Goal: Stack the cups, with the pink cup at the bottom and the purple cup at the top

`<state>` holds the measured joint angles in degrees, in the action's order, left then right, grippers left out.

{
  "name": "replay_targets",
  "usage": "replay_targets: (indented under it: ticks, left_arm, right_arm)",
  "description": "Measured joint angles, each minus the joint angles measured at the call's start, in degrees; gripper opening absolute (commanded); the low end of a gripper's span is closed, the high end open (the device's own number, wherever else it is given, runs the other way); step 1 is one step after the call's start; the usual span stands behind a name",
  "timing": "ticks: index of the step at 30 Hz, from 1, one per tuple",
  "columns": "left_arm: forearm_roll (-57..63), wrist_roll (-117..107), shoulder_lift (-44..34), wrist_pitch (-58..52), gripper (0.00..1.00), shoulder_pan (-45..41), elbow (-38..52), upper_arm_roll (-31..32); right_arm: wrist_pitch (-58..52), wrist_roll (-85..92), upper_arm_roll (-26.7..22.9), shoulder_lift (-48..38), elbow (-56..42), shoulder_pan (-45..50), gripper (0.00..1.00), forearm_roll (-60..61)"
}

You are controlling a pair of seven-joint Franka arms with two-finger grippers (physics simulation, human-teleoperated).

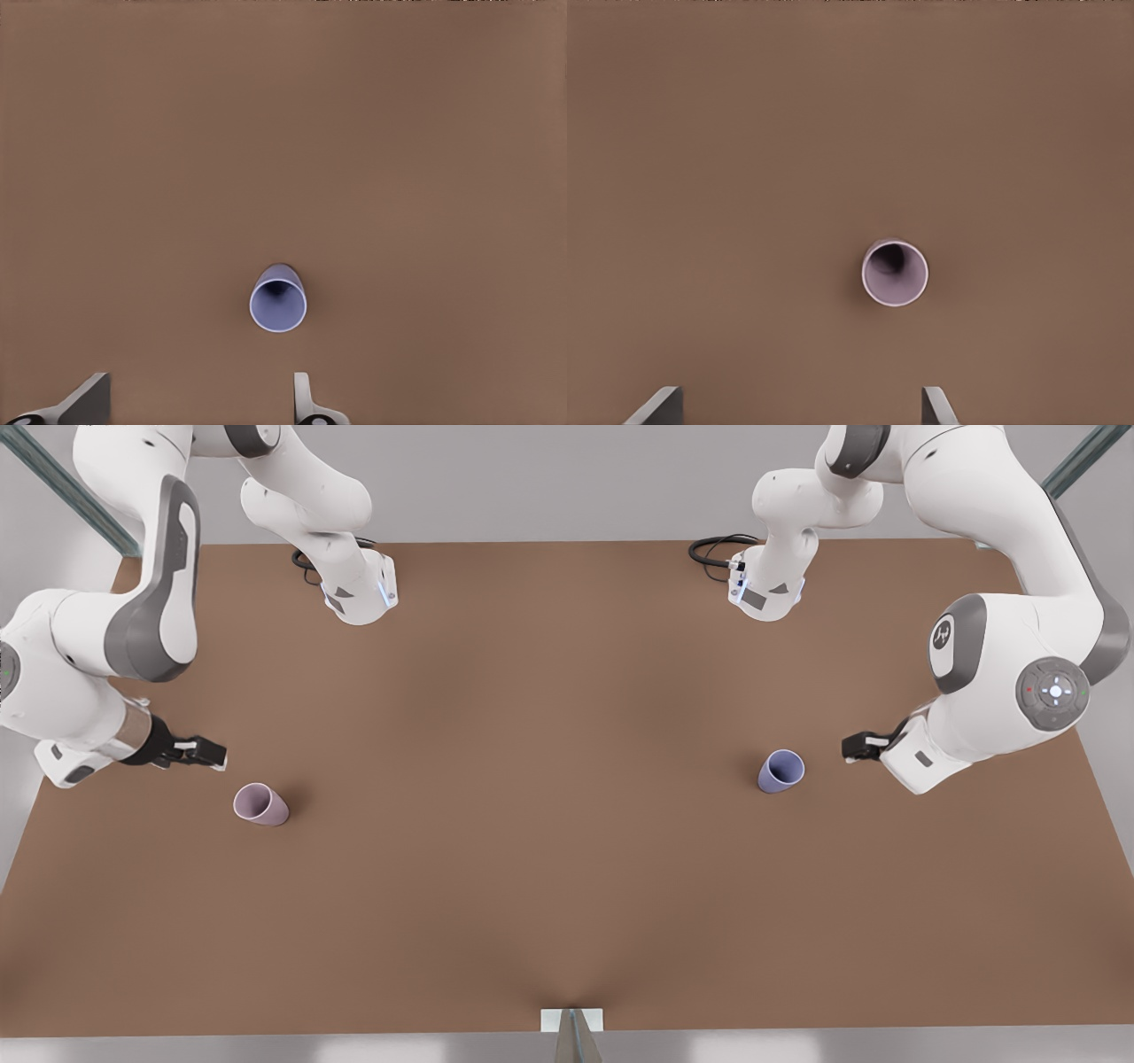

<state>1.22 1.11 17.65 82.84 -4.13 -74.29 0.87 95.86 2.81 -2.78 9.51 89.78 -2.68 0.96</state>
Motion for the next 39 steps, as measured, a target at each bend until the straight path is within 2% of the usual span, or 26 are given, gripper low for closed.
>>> replay_targets:
  ticks: [13, 17, 22, 26, 39]
  left_arm:
    - [-0.36, 0.89, 0.75, 1.77, 1.0, 0.26, -0.53, -0.09]
    - [-0.37, 1.05, 0.8, 1.5, 1.0, 0.26, -0.53, -0.09]
    - [-0.38, 1.19, 1.1, 1.27, 1.0, 0.5, -0.53, -0.09]
    - [-0.41, 1.27, 1.45, 1.15, 1.0, 0.62, -0.59, -0.24]
    - [-0.46, 1.24, 2.31, 0.18, 1.0, 0.61, -0.62, -0.35]
  right_arm:
    - [6.39, 1.84, -0.18, 0.45, 3.03, 0.02, 1.0, -0.07]
    - [9.07, 4.01, -2.46, 1.09, 6.39, -1.22, 1.0, 0.27]
    - [15.32, 10.16, -6.81, 7.08, 10.66, -3.47, 1.0, 4.15]
    - [22.09, 16.15, -7.11, 9.21, 17.73, -3.5, 1.0, 6.93]
    - [35.78, 34.44, -7.14, 14.62, 22.9, -3.31, 1.0, 10.66]
